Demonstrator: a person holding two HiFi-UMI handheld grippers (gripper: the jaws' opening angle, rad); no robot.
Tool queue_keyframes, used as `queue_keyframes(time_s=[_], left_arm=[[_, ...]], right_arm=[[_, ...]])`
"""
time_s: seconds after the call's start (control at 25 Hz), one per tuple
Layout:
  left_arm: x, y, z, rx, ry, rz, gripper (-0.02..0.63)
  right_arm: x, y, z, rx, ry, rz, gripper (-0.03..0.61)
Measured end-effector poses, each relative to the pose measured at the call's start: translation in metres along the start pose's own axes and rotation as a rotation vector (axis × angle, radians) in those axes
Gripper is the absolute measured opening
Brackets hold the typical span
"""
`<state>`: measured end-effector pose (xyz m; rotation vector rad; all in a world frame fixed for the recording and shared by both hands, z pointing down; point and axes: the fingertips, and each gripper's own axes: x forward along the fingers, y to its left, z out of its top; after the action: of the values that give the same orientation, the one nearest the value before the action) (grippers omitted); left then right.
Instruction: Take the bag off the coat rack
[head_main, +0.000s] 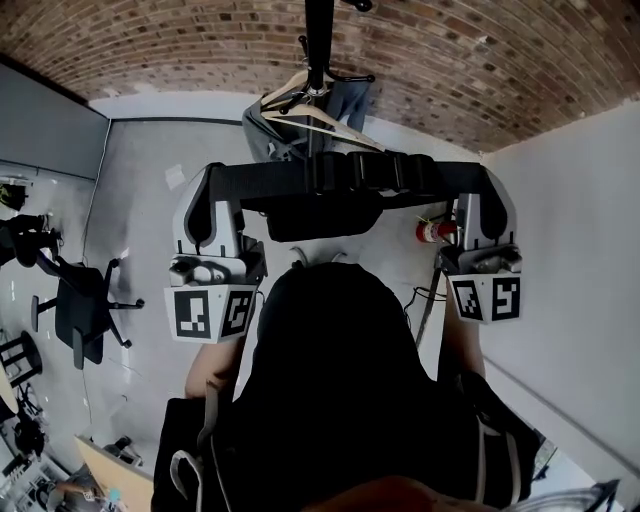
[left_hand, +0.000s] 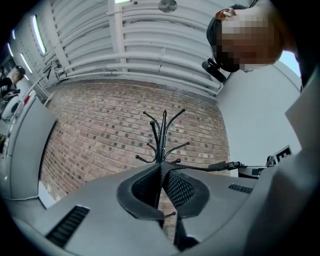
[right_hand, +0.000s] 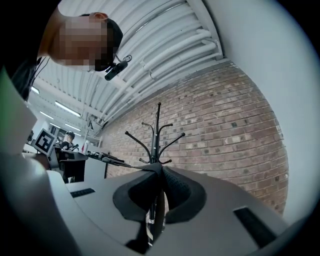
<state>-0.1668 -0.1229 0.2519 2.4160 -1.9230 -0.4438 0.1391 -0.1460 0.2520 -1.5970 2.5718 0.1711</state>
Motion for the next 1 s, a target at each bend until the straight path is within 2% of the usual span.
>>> queue_keyframes(time_s=[0.44, 1.0], left_arm=[[-0.032, -0.001, -0.020, -0.055, 0.043, 0.057, 0.021], [-0.028, 0.004, -0.027, -0.047, 0.046, 0.058, 0.021]], right_arm=[[-0.029, 0.014, -0.021, 0.058, 0.067, -0.023, 0.023], [-0.021, 0.013, -0.018, 0.038, 0.033, -0.028, 0.022]])
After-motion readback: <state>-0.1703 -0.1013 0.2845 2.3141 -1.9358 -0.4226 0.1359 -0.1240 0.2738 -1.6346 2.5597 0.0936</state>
